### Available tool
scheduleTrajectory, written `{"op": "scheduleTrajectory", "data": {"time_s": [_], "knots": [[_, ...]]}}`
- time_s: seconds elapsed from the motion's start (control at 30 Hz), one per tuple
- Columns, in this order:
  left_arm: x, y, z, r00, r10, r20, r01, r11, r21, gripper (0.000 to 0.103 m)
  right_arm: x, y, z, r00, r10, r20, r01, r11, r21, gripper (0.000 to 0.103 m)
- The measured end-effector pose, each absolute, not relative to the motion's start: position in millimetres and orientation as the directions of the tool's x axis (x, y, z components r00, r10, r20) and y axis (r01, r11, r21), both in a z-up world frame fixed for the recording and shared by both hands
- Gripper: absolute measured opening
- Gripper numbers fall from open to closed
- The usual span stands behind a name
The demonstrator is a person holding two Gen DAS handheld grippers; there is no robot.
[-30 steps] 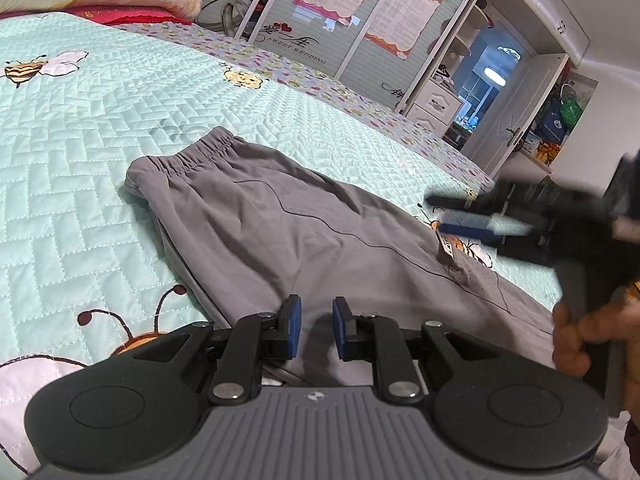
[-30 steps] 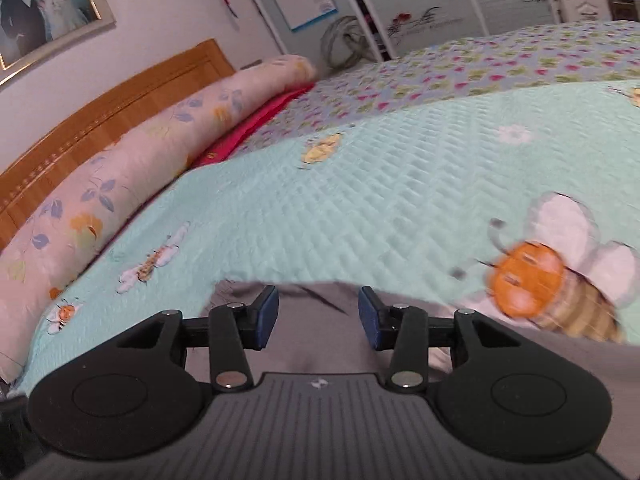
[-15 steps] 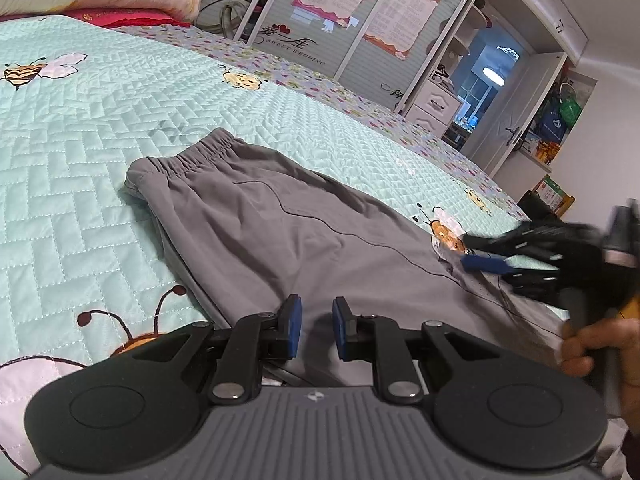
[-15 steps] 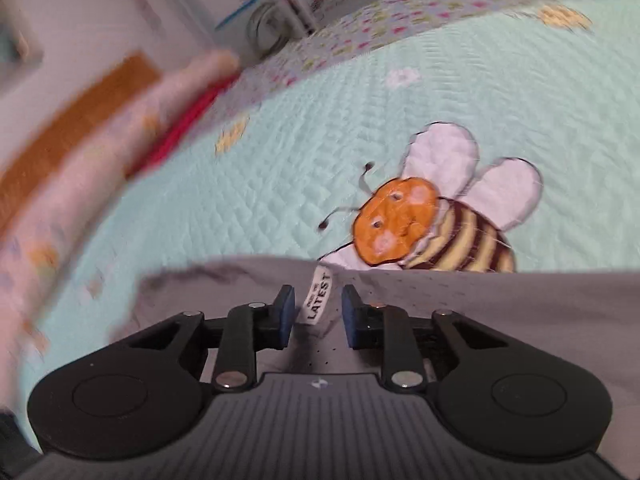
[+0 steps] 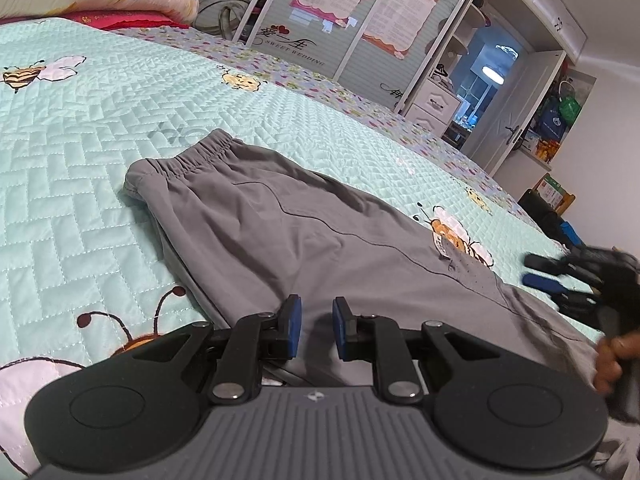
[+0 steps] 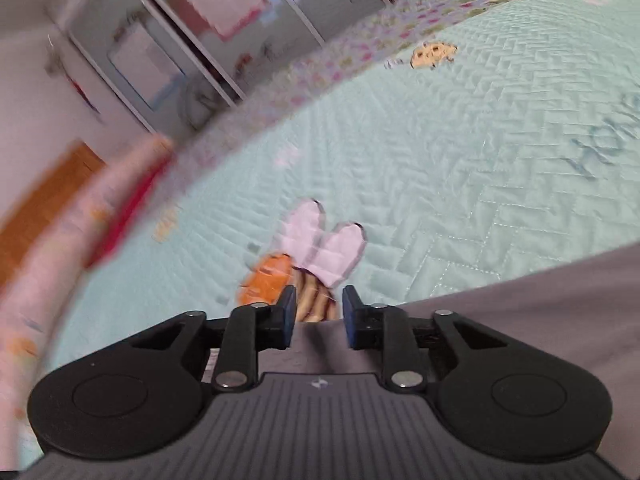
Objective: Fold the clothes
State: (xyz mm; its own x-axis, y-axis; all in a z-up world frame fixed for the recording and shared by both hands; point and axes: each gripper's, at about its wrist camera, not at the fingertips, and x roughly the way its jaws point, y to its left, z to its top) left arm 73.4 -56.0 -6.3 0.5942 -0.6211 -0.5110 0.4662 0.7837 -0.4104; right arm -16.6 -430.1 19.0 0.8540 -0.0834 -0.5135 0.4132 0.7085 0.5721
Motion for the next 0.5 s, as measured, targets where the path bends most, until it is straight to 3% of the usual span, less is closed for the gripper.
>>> {"op": "scheduleTrajectory", "data": {"time_s": [0.1,0.17,0.2,0.23,0.27,0.37,0.43,0.5], "knots": [[73.2,-56.7,-6.2,0.596,-0.619,-0.511,0.467,0.786,-0.406,0.019,-46.0,-430.2,21.4,0.855,-0.102,-0.509,0.418,0.716,0.56,0.029],[72.7,-58.2,-5.8,0.6,-0.613,-0.514,0.468,0.79,-0.396,0.019,-61.8,-440.5,14.2,0.829,-0.135,-0.543,0.468,0.698,0.542,0.035],[72.5,-58.7,-5.7,0.601,-0.611,-0.515,0.468,0.792,-0.393,0.019,-66.0,-452.6,6.2,0.809,-0.14,-0.571,0.503,0.666,0.55,0.032],[72.5,-58.9,-5.7,0.603,-0.609,-0.515,0.467,0.793,-0.391,0.019,-72.7,-466.0,0.0,0.814,-0.119,-0.568,0.505,0.628,0.592,0.023],[72.5,-59.1,-5.7,0.604,-0.607,-0.517,0.465,0.795,-0.389,0.019,-82.6,-476.0,-0.5,0.825,-0.113,-0.554,0.502,0.597,0.626,0.023],[72.2,-60.3,-5.3,0.611,-0.594,-0.523,0.459,0.804,-0.378,0.019,-120.4,-489.6,15.9,0.845,-0.159,-0.511,0.5,0.576,0.647,0.037],[71.5,-63.3,-4.5,0.618,-0.58,-0.531,0.456,0.814,-0.36,0.019,-147.2,-496.7,22.6,0.847,-0.187,-0.498,0.503,0.587,0.635,0.053],[70.6,-70.1,-1.2,0.627,-0.551,-0.55,0.45,0.833,-0.322,0.019,-167.2,-510.7,16.6,0.793,-0.218,-0.568,0.579,0.56,0.593,0.055]]}}
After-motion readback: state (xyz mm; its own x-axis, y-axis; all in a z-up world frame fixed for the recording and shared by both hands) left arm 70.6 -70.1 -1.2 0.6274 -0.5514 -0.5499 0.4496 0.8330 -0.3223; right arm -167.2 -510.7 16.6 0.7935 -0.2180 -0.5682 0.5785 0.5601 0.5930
